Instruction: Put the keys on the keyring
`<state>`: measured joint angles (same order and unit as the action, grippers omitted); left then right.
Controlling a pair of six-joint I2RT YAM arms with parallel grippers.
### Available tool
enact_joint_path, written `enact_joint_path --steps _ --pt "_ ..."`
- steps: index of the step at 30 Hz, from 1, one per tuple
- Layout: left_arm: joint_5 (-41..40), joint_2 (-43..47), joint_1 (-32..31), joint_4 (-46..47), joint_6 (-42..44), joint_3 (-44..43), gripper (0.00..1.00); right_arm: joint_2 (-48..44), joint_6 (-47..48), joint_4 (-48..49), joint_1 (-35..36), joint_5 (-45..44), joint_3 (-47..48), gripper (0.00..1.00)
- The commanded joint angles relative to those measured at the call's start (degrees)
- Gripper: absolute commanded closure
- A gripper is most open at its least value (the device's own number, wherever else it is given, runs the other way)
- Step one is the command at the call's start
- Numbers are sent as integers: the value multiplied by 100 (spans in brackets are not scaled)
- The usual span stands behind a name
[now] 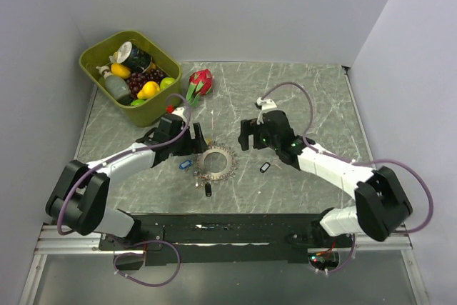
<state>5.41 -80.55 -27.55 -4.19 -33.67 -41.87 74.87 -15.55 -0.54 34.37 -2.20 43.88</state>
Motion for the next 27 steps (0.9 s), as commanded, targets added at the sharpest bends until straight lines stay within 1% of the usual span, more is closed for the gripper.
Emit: enact_joint_path --steps 1,2,3,6,7,9,11,12,14,15,16,18,19,21,24,25,27 --pt "5 -74 39 -12 10 -322 15 526 -132 80 35 175 699 7" --pt "-31 -109 39 -38 10 -348 16 650 -176 -103 43 193 805 9" --pt "-40 -153 39 -56 18 -348 17 765 -202 -157 35 402 998 14" --pt "4 -276 39 -153 62 -401 23 1231 -282 -263 61 807 1306 23" --pt "-22 -303 22 -248 80 -419 26 1458 -299 -280 87 896 1377 25" --pt "-145 -390 22 -311 97 -419 26 1679 -343 -403 183 1045 1579 28" --pt "-242 -426 22 -425 80 -401 27 1952 -326 -543 280 1046 1720 29" --pt "-286 -435 30 -443 71 -384 27 2022 -317 -640 411 1046 1834 33" --pt "-295 -409 22 -417 62 -296 28 2128 -273 -685 552 1011 1896 35" --pt "-364 -374 22 -399 62 -252 28 2146 -264 -676 675 985 1923 40" --pt "-400 -365 -4 -364 71 -165 30 2181 -256 -676 746 1002 1949 43" --pt "-409 -364 -5 -303 80 -76 32 2242 -255 -728 852 1037 2089 44" --pt "-374 -382 -5 -259 63 11 36 2347 -264 -790 948 1063 2151 46" --pt "-313 -417 -13 -136 27 91 39 2470 -299 -851 1036 1151 2308 49" --pt "-242 -479 -22 -56 -8 196 46 2690 -378 -913 1116 1230 2397 50" --pt "-225 -488 -14 -39 -17 223 50 2760 -405 -896 1124 1283 2389 51" --pt "-216 -479 -22 14 -25 249 53 2831 -396 -957 1116 1555 2450 51"
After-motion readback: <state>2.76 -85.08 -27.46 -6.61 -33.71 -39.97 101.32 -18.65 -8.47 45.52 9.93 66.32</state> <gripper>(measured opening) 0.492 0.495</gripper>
